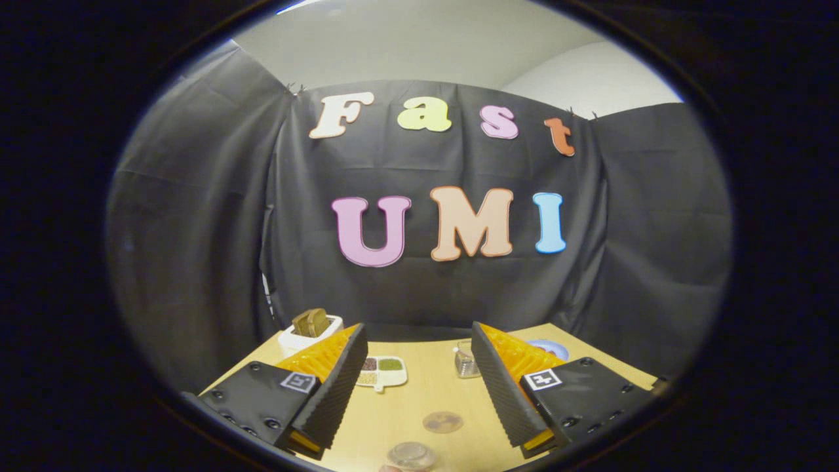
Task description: Take the bottle from table, then pour the juice into the cup, finally place the bottle on the coaster
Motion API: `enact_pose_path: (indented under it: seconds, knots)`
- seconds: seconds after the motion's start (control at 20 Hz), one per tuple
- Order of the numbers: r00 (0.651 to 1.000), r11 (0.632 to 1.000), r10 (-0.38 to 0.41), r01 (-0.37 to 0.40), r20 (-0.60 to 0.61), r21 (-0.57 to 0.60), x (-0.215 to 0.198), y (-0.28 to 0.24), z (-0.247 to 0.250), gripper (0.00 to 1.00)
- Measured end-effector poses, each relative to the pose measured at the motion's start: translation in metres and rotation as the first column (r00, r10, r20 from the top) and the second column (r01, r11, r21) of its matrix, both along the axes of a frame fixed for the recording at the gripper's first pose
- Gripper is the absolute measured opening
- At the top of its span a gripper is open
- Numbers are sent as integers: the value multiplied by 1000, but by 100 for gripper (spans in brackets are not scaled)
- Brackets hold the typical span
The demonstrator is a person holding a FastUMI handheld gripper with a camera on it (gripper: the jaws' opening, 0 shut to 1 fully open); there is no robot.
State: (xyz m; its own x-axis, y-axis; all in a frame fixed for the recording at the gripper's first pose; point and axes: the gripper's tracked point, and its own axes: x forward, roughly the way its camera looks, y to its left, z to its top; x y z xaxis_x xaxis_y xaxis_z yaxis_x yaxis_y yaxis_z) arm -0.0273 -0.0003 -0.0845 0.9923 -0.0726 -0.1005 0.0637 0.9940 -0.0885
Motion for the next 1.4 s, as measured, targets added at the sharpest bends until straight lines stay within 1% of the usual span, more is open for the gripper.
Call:
enact_pose_path:
  seconds: [0.3,0.55,0.7,0.85,1.1,1.25,1.4]
  knots:
    - [995,999,-37,38,-88,15,-23,-4,-59,98]
    - [986,999,-38,41,-165,14,-39,-6,-107,98]
    - [977,1000,-23,26,-213,12,-45,-3,-132,98]
    - [961,1000,-23,26,-277,9,-49,-5,-164,99]
    - [931,999,-49,52,-362,-2,-51,-14,-207,99]
    - [912,999,-46,47,-407,-8,-53,-16,-232,99]
    - [893,998,-55,51,-447,-21,-55,-20,-251,95]
